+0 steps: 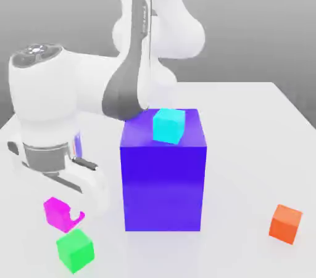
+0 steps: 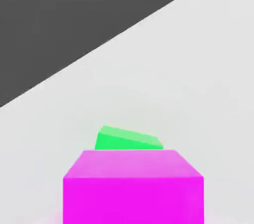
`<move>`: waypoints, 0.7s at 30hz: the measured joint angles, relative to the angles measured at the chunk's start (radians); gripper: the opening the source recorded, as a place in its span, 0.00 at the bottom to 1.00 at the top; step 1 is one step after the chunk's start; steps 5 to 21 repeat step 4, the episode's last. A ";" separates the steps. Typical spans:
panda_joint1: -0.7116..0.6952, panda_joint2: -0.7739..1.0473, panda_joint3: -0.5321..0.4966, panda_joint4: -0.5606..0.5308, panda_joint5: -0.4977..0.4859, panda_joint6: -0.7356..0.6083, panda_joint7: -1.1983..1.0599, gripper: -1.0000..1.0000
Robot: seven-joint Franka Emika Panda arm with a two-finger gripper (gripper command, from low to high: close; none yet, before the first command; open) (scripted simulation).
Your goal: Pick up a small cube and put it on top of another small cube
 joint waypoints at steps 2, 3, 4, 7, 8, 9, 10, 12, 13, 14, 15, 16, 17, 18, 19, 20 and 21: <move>-0.004 0.032 0.007 0.001 0.009 0.031 -0.007 1.00; -0.004 0.032 0.007 0.001 0.009 0.031 -0.007 1.00; -0.004 0.032 0.007 0.001 0.009 0.031 -0.007 1.00; -0.004 0.032 0.007 0.001 0.009 0.031 -0.007 1.00; -0.004 0.032 0.007 0.001 0.009 0.031 -0.007 1.00; -0.004 0.032 0.007 0.001 0.009 0.031 -0.007 1.00; -0.004 0.032 0.007 0.001 0.009 0.031 -0.007 1.00; -0.004 0.032 0.007 0.001 0.009 0.031 -0.007 1.00; -0.004 0.032 0.007 0.001 0.009 0.031 -0.007 1.00; -0.004 0.032 0.007 0.001 0.009 0.031 -0.007 1.00; -0.004 0.032 0.007 0.001 0.009 0.031 -0.007 1.00; -0.004 0.032 0.007 0.001 0.009 0.031 -0.007 1.00; -0.004 0.032 0.007 0.001 0.009 0.031 -0.007 1.00; -0.004 0.032 0.007 0.001 0.009 0.031 -0.007 1.00; -0.004 0.032 0.007 0.001 0.009 0.031 -0.007 1.00; -0.004 0.032 0.007 0.001 0.009 0.031 -0.007 1.00; -0.004 0.032 0.007 0.001 0.009 0.031 -0.007 1.00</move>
